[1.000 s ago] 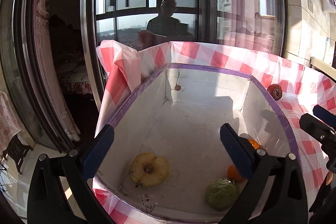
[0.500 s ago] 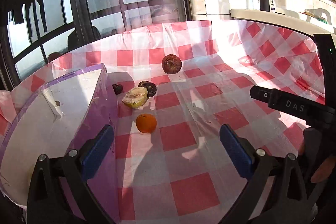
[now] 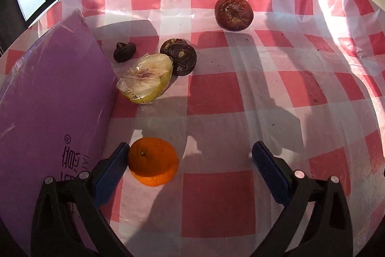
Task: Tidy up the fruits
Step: 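Grasp the plastic-wrapped dark red apple with the right tool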
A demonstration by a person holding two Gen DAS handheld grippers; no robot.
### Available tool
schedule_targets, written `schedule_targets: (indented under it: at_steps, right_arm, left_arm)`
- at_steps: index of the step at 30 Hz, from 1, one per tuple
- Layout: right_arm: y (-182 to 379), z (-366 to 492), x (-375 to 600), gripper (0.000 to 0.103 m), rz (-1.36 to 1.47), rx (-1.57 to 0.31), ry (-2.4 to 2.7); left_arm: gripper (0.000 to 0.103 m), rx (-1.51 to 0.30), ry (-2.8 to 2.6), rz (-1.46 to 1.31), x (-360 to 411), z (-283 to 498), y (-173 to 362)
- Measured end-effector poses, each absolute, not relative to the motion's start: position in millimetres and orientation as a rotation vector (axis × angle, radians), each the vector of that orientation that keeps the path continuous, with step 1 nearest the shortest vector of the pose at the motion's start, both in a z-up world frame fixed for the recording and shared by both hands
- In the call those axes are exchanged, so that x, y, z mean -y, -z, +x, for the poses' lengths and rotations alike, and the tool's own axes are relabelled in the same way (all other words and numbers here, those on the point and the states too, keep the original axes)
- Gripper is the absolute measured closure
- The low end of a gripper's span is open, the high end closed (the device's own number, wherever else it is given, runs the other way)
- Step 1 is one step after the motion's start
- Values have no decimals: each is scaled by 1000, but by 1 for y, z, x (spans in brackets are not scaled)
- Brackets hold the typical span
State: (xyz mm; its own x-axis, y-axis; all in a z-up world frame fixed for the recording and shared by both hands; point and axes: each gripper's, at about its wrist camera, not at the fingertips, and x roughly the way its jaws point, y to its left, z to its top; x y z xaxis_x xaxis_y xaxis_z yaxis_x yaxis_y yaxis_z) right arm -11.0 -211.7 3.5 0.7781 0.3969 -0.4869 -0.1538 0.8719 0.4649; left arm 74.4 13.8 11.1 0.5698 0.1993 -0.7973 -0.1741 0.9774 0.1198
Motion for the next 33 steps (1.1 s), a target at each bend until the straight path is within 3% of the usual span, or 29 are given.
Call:
schedule_targets:
  at_steps: [3, 6, 11, 15, 26, 33]
  right_arm:
    - [-4, -12, 211, 15, 421, -607, -321]
    - [-5, -11, 210, 15, 420, -609, -325]
    - [-4, -10, 207, 15, 403, -628, -311]
    - [-3, 10, 198, 15, 373, -688, -296]
    - [-9, 192, 129, 15, 177, -768, -301]
    - [-11, 262, 57, 15, 28, -800, -395]
  left_arm:
    - [2, -960, -197, -119, -28, 77, -6]
    - [17, -930, -215, -131, -28, 75, -7]
    - [18, -872, -86, -233, -35, 72, -12]
    - [4, -849, 4, -301, -41, 71, -12]
    - [2, -864, -24, -242, -30, 74, -9]
    - [2, -881, -48, -200, -25, 77, -8]
